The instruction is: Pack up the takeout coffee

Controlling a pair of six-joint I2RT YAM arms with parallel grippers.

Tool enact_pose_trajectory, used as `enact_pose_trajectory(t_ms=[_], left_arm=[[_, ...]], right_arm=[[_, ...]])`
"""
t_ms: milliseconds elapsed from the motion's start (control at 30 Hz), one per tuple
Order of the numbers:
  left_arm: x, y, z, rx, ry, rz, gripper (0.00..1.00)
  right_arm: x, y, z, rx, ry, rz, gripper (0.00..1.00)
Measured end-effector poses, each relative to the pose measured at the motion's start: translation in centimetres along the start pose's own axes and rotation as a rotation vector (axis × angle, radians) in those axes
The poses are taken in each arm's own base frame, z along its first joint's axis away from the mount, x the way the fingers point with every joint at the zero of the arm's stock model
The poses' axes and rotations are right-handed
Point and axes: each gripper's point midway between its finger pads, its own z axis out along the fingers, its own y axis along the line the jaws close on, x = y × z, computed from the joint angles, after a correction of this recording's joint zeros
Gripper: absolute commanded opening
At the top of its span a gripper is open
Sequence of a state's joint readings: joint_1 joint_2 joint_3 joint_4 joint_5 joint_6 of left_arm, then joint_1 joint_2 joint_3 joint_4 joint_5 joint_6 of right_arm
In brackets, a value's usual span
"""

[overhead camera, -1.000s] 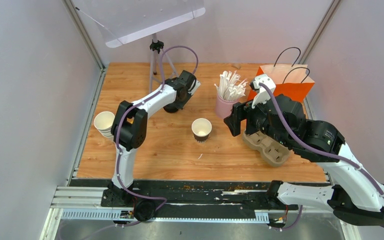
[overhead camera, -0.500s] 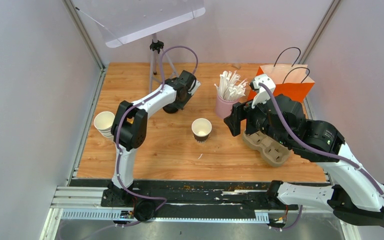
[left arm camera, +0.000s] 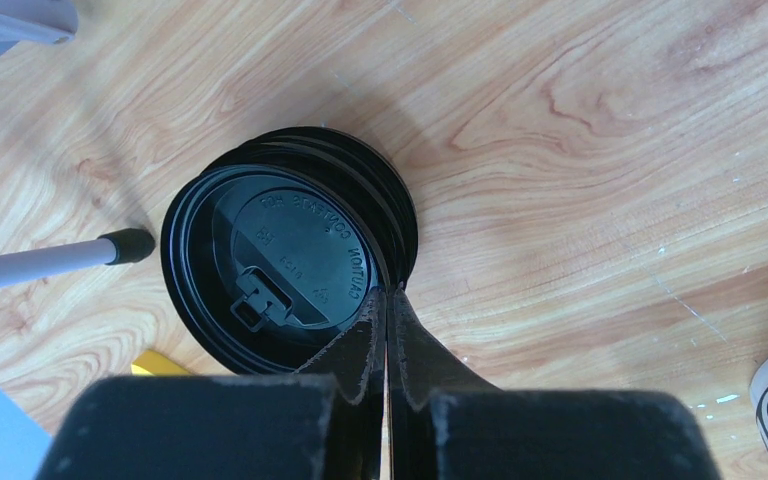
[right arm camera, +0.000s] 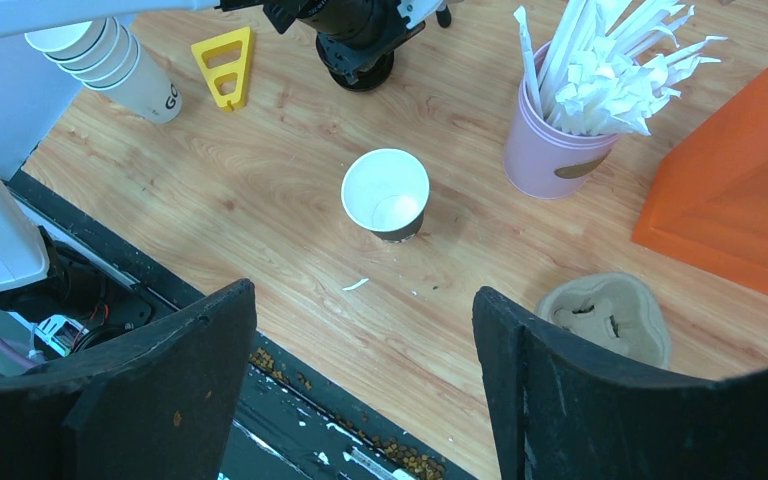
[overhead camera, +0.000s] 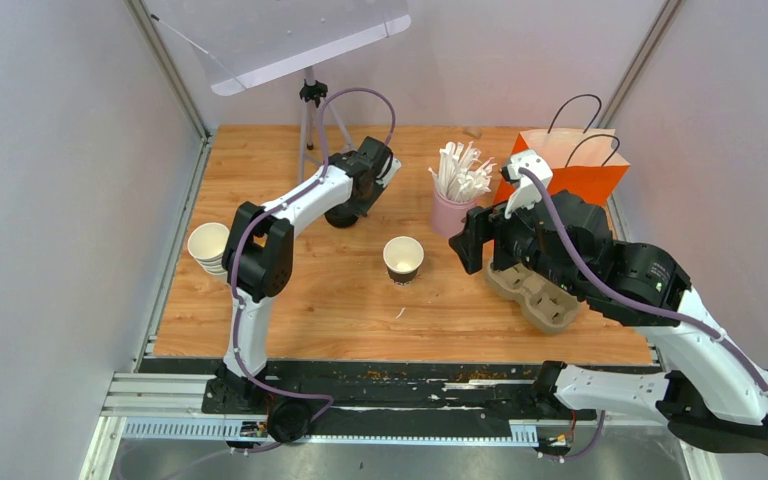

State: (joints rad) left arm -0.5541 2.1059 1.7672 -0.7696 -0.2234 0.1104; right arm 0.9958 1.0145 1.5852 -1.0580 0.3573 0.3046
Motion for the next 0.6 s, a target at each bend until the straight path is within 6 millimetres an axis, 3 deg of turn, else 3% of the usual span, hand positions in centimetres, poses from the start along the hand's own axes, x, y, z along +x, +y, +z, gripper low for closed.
enact_pose_trajectory(t_ms=[367, 600], left_arm=[[-0.3, -0.1, -0.7, 0.005, 0.001, -0.046, 0.00], [-1.7, 0.4, -2.9, 0.009, -0.028, -0.093, 0.00]], right_arm=[[0.8, -0.1, 0.2, -0.002, 0.015, -0.008, 0.79], [1.0, 0.1, 0.2, -0.016, 0.012, -0.005, 0.80]])
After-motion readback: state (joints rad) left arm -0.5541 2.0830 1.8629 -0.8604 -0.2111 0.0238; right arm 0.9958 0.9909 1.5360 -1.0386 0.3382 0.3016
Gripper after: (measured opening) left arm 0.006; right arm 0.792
